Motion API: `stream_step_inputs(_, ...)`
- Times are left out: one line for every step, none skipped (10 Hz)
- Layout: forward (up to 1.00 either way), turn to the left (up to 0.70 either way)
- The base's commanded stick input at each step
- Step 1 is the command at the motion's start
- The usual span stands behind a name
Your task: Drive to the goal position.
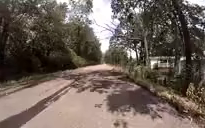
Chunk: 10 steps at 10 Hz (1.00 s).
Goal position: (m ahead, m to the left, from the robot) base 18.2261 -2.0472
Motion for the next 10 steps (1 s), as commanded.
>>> stream_step_inputs(0.70,0.00)
stream_step_inputs(0.70,0.00)
stream_step_inputs(0.70,0.00)
stream_step_inputs(0.70,0.00)
stream_step_inputs(0.70,0.00)
stream_step_inputs(0.70,0.00)
stream_step_inputs(0.70,0.00)
stream_step_inputs(0.70,0.00)
stream_step_inputs(0.70,0.00)
stream_step_inputs(0.70,0.00)
